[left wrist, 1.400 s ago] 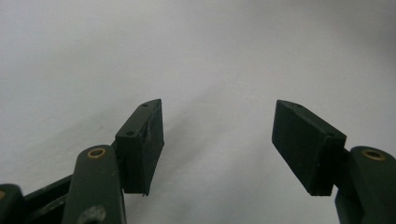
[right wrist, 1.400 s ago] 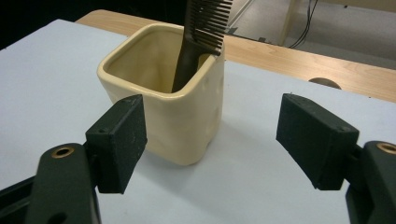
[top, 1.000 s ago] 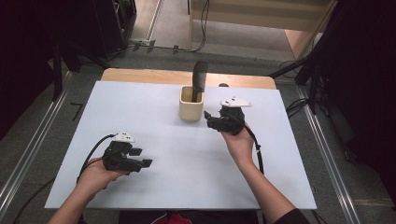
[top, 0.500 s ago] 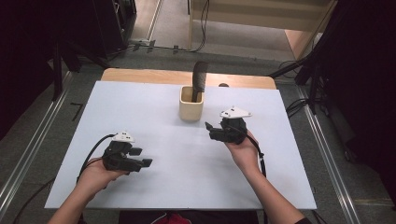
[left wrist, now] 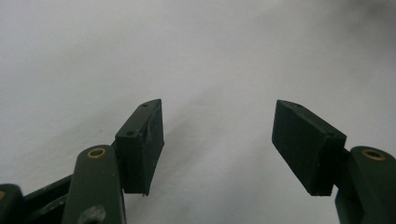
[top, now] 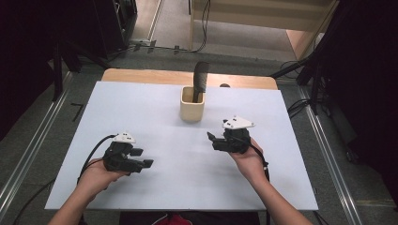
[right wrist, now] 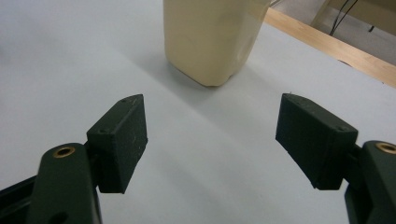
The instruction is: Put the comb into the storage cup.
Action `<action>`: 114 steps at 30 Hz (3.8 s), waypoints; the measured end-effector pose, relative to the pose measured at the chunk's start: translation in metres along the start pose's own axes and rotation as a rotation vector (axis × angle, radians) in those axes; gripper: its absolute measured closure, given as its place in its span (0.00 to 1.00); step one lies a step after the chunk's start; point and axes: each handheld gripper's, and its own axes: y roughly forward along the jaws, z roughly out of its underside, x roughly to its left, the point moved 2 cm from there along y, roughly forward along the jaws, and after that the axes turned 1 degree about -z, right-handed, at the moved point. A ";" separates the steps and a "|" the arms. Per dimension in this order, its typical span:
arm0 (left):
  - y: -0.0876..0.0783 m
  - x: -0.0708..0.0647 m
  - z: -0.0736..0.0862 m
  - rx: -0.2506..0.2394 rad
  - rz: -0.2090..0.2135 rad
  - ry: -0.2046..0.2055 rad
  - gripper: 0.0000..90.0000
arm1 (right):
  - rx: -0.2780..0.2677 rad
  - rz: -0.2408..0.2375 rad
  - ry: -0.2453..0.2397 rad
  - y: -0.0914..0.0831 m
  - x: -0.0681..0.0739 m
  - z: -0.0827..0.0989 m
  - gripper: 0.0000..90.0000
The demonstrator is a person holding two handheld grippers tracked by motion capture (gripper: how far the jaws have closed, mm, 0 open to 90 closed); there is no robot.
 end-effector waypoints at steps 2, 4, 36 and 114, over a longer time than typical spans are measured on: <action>0.000 0.000 0.000 -0.002 0.002 0.002 0.39 | 0.006 -0.002 0.003 -0.003 0.000 0.003 0.26; 0.000 0.000 0.000 -0.003 0.003 0.002 0.39 | 0.006 -0.012 -0.005 -0.006 0.000 0.007 0.26; -0.007 -0.001 0.004 -0.029 0.010 -0.002 0.39 | 0.059 -0.044 -0.002 -0.047 -0.008 0.048 0.26; -0.015 0.001 0.016 -0.037 0.011 0.012 0.39 | 0.114 -0.090 -0.024 -0.076 -0.031 0.087 0.26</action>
